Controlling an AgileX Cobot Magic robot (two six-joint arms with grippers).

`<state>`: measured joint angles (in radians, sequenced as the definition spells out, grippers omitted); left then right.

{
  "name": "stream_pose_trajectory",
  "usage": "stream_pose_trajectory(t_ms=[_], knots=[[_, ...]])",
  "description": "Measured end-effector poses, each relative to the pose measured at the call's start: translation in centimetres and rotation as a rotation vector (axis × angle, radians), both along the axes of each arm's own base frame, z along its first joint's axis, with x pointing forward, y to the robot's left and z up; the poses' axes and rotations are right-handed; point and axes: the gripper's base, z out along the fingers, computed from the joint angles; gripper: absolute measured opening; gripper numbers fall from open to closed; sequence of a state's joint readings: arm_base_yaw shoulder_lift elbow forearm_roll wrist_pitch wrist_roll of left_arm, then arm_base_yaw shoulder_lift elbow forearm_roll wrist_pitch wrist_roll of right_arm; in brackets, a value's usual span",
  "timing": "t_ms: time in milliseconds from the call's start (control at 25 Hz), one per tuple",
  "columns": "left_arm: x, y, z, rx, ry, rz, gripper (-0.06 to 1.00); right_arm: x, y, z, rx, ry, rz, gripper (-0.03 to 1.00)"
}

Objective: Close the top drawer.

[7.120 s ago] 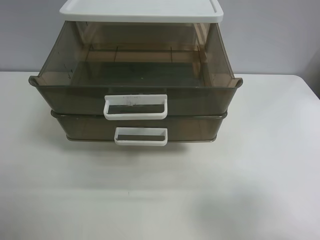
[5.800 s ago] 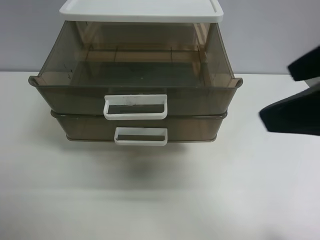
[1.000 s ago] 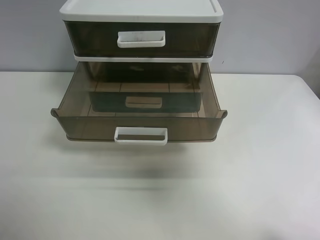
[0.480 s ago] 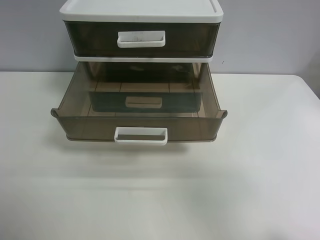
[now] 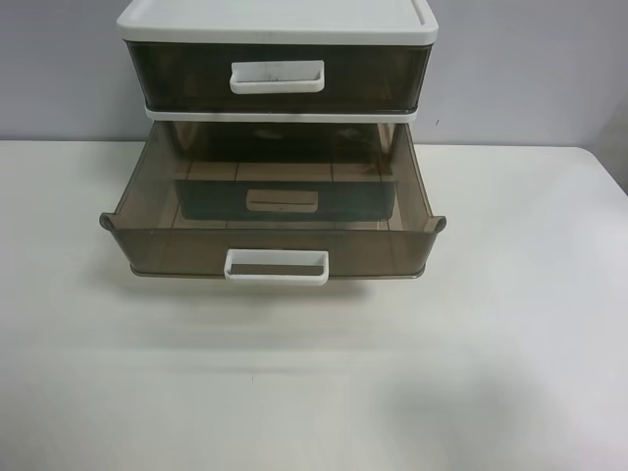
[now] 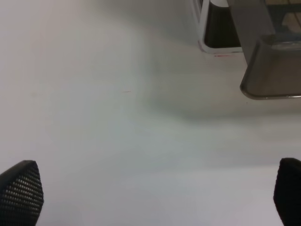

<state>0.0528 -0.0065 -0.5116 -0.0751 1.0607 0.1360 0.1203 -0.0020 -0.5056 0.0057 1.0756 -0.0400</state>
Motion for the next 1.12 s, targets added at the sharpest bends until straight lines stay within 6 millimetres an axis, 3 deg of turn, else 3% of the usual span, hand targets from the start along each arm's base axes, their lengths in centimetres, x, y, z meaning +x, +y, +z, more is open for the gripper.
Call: stream_pose_trajectory(t_ms=[1120], knots=[[0.00, 0.00, 0.00, 0.000, 0.000, 0.000, 0.99, -0.01, 0.00, 0.01, 0.001, -0.002, -0.001, 0.99]])
